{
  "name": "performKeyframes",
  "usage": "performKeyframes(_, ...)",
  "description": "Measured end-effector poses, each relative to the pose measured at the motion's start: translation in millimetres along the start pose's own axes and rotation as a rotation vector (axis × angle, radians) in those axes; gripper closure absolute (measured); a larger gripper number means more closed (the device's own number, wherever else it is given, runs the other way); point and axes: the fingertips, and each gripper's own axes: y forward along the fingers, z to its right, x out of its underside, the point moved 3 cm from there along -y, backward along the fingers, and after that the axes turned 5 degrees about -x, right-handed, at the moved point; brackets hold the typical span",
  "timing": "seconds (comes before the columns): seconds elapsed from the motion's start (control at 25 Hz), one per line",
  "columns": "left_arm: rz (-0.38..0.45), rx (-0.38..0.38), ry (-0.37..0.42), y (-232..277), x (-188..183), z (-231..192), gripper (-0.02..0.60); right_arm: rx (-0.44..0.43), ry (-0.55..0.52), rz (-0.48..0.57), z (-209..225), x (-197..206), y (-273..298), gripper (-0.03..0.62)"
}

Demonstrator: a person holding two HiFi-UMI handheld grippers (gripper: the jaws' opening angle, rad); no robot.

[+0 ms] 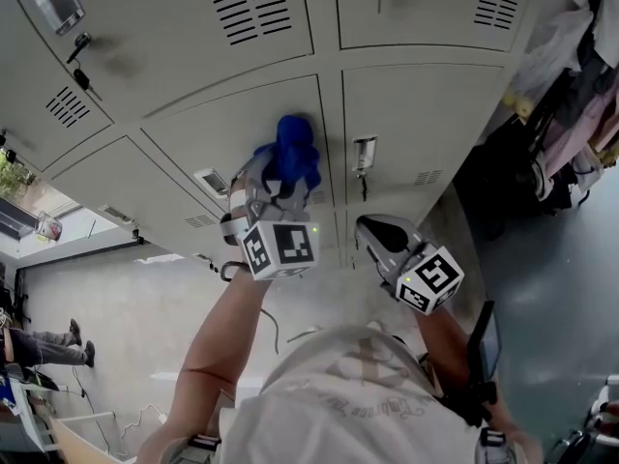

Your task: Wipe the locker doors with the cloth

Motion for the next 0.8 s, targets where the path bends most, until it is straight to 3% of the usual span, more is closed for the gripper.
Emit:
performKeyframes(0.4, -0.003, 0.059, -0.006, 12.2, -20.8, 25.3, 0.469, 0.005, 0.011, -0.006, 11.4, -2.7, -12.0, 0.586)
performKeyframes(0.68, -0.057, 0.167, -0.033, 15.5, -12.9, 47.3, 0.469, 0.011, 0.012, 0.002, 14.2, -5.8, -16.7, 0.588)
performKeyframes(0.8, -0.05, 0.177, -0.023, 11.4, -13.3, 54.5, 0.469, 0.007, 0.02, 0.001, 13.5, -3.8, -17.3, 0.586)
